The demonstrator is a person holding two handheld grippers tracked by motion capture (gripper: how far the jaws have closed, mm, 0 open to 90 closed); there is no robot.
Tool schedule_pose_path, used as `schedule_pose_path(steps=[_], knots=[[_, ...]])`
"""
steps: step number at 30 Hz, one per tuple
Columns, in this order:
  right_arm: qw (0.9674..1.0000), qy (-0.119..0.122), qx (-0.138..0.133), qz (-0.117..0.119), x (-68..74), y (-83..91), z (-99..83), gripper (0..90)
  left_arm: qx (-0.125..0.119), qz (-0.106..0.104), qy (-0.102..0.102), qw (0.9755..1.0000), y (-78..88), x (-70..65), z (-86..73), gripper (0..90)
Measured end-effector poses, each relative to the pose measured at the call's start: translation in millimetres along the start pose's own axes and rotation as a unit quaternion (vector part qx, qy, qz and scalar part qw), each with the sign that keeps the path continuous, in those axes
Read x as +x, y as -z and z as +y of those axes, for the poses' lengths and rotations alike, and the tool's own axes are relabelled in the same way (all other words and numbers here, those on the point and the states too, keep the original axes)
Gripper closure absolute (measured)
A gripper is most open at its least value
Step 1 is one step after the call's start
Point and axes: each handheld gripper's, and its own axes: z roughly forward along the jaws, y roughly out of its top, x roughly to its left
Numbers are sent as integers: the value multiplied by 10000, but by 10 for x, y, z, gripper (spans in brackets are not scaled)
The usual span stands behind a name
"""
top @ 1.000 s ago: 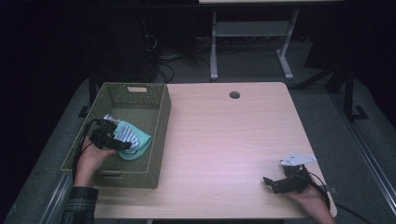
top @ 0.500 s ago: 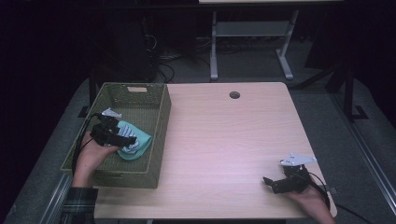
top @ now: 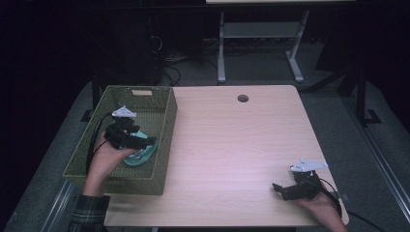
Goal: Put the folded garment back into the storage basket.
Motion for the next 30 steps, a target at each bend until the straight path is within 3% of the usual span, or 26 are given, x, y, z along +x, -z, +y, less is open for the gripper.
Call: schedule_pose_path(steps=[9, 19, 30], knots=[[10000, -1, 1, 0, 0, 0, 0, 16, -353, -252, -241, 9988, -104, -327, 145, 150], [10000, 1, -2, -1, 0, 0, 0, 16, -386, -750, -534, 9950, -311, -694, 259, 150], [10000, 2, -3, -1, 0, 0, 0, 16, -404, -952, -793, 9915, -619, -1033, 292, 151]])
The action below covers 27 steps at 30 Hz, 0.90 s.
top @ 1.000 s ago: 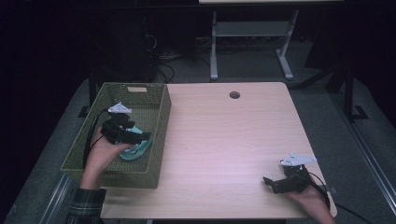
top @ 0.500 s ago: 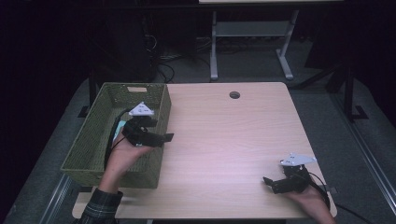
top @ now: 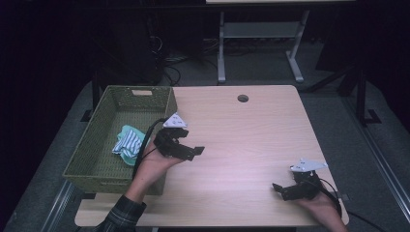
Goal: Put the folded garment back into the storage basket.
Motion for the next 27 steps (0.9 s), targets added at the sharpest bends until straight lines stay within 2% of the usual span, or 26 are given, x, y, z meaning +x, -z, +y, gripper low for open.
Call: schedule_pose_path(steps=[5, 7, 15, 18, 27], knots=[[10000, -1, 0, 0, 0, 0, 0, 17, -51, -27, -121, 9999, -161, -125, -25, 150], [10000, -1, 1, 1, 0, 0, 0, 17, -89, -9, -101, 9999, -223, -164, -46, 151], [10000, -3, 3, 1, 0, 0, 0, 16, 23, -41, -197, 9998, -461, -269, -165, 151], [10000, -3, 3, 1, 1, 1, 0, 16, 149, -73, -259, 9995, -560, -306, -224, 151], [10000, -2, 3, 1, 0, 0, 0, 17, 444, -159, -280, 9985, -813, -393, -417, 150]])
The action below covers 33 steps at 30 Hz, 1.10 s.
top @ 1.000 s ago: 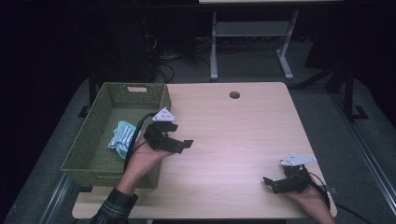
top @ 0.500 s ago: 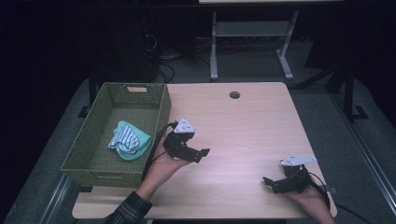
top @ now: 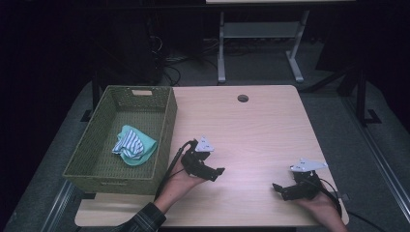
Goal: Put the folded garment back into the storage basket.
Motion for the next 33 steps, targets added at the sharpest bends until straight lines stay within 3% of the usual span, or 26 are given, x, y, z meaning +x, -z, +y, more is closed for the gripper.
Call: schedule_pose_path(steps=[8, 14, 17, 22, 26, 33], knots=[[10000, 1, 0, -1, 0, 0, 0, 17, 234, 40, -102, 9997, -173, 2, -135, 139], [10000, 0, 0, 0, 0, 0, 0, 17, 204, 66, -100, 9997, -234, 16, -208, 136], [10000, 0, 0, 0, 0, 0, 0, 16, 303, 80, -165, 9994, -285, 3, -243, 134], [10000, 0, 0, 0, 0, 0, 0, 17, 193, 144, -284, 9993, -307, -27, -263, 126], [10000, 1, 0, 0, 0, 0, 0, 17, -97, 124, -264, 9995, -320, -20, -320, 125], [10000, 0, 0, -1, 0, 0, 0, 17, -95, 115, -270, 9995, -320, -19, -320, 125]])
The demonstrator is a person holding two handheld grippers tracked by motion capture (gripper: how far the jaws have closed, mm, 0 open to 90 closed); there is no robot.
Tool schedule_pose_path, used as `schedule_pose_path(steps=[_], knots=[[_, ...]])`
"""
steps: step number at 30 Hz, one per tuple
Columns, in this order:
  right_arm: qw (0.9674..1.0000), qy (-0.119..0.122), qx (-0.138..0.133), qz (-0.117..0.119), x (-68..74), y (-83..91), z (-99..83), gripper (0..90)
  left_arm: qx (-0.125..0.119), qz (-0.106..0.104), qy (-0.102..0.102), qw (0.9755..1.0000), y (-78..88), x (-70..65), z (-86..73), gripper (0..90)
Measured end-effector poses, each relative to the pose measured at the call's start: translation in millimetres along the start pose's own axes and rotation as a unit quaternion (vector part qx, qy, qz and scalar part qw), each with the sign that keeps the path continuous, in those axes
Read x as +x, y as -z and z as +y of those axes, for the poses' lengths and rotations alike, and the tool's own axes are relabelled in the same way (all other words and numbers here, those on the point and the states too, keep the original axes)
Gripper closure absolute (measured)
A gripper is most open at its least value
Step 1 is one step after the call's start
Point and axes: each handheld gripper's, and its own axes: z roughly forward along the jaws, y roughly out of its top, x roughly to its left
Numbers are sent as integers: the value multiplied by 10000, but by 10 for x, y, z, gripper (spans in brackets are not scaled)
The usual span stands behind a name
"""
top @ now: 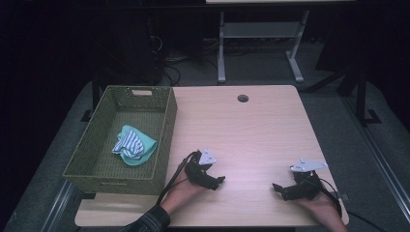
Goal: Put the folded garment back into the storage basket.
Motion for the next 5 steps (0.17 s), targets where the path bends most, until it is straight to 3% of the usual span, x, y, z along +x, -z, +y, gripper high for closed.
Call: schedule_pose_path(steps=[5], knots=[[10000, 0, 1, 1, 0, 0, 0, 17, 4, 8, 2, 10000, 1, -1, -1, 124]])
